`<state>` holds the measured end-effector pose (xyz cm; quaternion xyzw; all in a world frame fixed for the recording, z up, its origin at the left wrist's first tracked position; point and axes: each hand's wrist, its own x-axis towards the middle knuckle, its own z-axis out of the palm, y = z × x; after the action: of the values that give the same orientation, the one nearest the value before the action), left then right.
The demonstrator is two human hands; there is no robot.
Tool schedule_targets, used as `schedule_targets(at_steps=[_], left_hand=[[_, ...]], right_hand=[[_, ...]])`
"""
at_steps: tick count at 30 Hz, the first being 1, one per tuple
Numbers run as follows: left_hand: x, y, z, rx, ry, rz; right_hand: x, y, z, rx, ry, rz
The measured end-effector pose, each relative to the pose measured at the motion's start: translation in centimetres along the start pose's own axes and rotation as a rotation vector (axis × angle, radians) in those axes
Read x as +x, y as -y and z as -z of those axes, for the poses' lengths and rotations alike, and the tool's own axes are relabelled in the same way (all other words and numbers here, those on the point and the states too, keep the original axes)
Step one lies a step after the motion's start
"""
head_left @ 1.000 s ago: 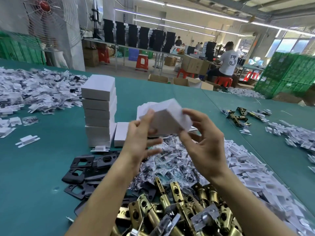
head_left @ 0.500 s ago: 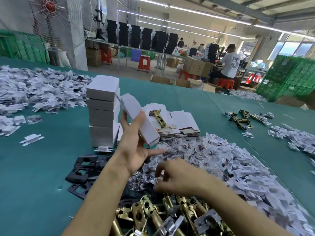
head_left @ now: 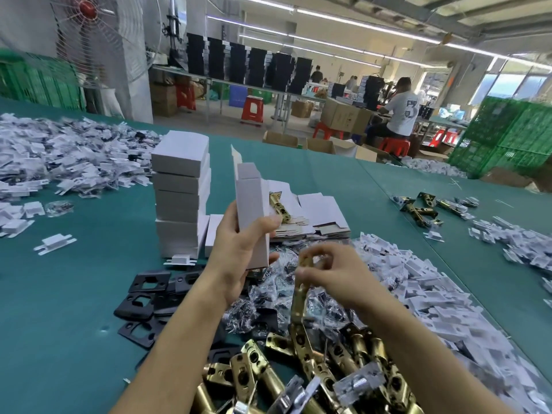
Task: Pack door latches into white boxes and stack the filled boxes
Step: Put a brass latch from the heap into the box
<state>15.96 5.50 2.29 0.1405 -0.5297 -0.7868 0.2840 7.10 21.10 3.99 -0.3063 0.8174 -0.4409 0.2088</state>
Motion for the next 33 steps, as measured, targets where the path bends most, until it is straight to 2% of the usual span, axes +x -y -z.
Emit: schedule_targets(at_steps=[4,9,12,17,21,25,30,33], left_hand=[[0.1,0.3,0.3,0.142,0.080,-0.004],[-0.6,0.6,0.1,0.223,0.371,0.116],[-0.8,0.7,0.3,0.187,0.473,0.201],[-1.0,0.5,0.6,0.140,0.566,0.238],[-0.9,0.8,0.9,0.144,0.507,0.241],[-0.5,1.3,1.1,0.225,0.444,0.154],[-0.7,1.4,0.7,0.266,0.435,0.059],[-0.7,1.3,0.5,0.261,0.390,0.042]], right_hand=[[0.2,0.3,2.2,0.162,-0.287,0.166],[-0.4,2.1,4.7,0.427,-0.466,0.526],[-0.7,4.0,5.8,0.449,-0.426,0.628],[-0.6,6.2,5.2,0.306,-0.279,0.680],[-0.4,7.6,5.4,0.173,-0.165,0.653],[-0.3,8.7,5.6,0.078,-0.078,0.647],[0.3,8.8,5.3,-0.019,-0.077,0.586],[0.6,8.6,4.8,-0.141,-0.101,0.626]])
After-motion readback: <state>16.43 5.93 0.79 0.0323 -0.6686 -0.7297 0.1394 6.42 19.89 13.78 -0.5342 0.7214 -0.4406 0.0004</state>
